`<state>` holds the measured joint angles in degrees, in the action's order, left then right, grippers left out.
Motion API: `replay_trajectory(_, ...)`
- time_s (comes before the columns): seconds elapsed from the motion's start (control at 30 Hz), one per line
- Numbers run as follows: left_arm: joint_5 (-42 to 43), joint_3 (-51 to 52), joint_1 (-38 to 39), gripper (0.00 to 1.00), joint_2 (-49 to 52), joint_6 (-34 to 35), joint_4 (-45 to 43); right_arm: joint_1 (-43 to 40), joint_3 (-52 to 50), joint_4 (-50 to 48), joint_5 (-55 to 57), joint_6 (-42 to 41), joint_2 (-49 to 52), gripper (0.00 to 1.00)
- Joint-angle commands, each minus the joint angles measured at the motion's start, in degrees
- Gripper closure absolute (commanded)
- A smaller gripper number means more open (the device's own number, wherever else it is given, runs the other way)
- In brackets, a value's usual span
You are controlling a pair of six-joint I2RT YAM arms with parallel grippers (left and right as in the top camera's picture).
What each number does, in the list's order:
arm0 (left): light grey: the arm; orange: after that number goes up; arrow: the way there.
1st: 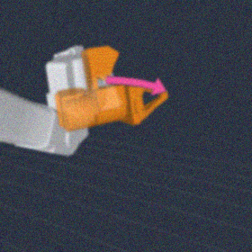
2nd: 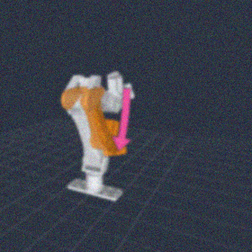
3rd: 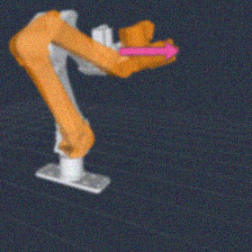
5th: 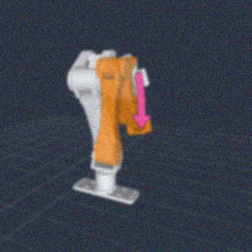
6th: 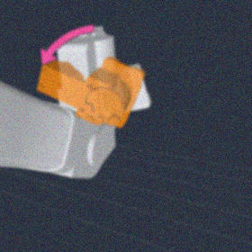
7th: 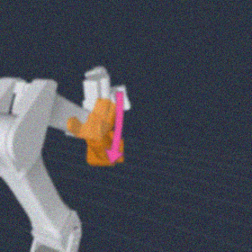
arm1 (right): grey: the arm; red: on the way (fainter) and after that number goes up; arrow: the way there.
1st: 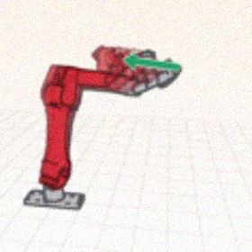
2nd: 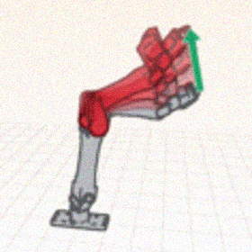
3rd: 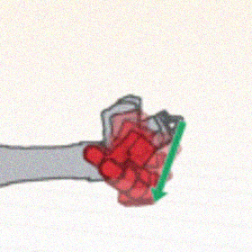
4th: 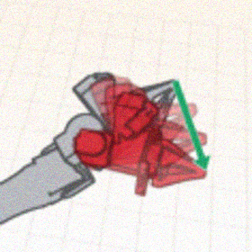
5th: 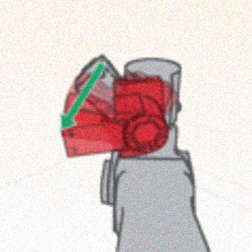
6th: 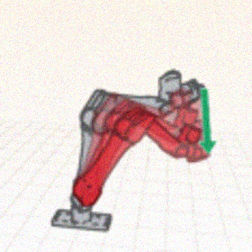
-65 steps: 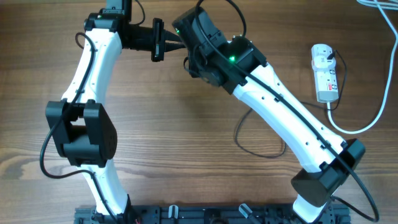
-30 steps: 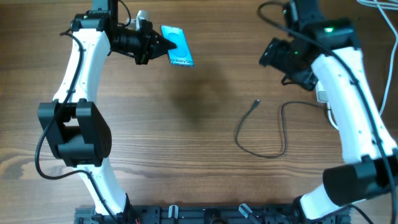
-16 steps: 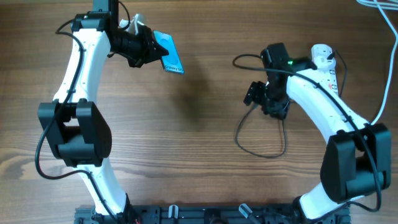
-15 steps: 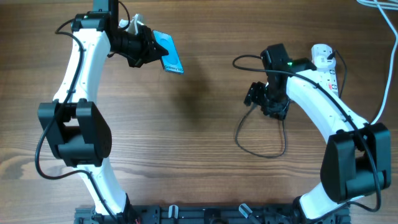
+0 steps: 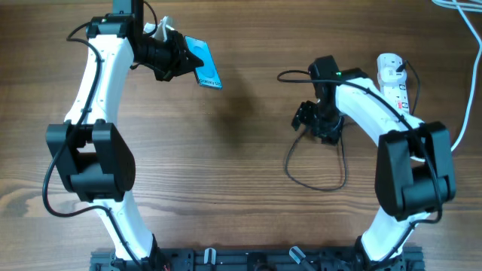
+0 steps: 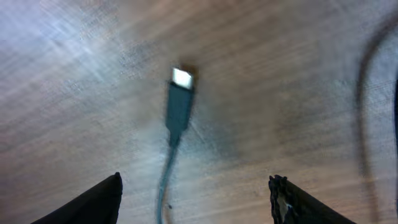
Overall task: Plug charger to phone and switch on socket
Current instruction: 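Lower the right gripper onto the black USB-C cable end and grasp, then lift the USB-C connector with the right gripper toward the phone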
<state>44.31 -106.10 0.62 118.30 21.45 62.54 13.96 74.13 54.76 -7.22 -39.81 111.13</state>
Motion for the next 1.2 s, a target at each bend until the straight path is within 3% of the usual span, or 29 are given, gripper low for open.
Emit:
replay_trajectory(0.0,0.8,-0.2,0.0,0.96,-1.9,-1.5,-0.3,0.3,1.7,0.0,3.2,-2.4,2.4,0.23)
replay_trajectory(0.17,0.8,-0.2,0.0,0.96,-1.9,-1.5,-0.4,1.7,1.7,-1.3,3.2,-2.8,5.2,0.25)
replay_trajectory(0.43,0.8,-0.2,0.0,0.96,-1.9,-1.5,-0.3,2.0,1.7,-2.4,4.2,-5.4,5.7,0.63)
replay_trajectory(0.5,0.8,-0.2,0.0,0.96,-1.9,-1.5,-0.3,2.0,1.7,-2.6,4.5,-5.4,5.7,0.67)
replay_trajectory(1.17,0.8,-0.2,0.0,0.96,-1.9,-1.5,-0.1,2.0,1.7,-3.2,4.4,-5.4,5.7,0.81)
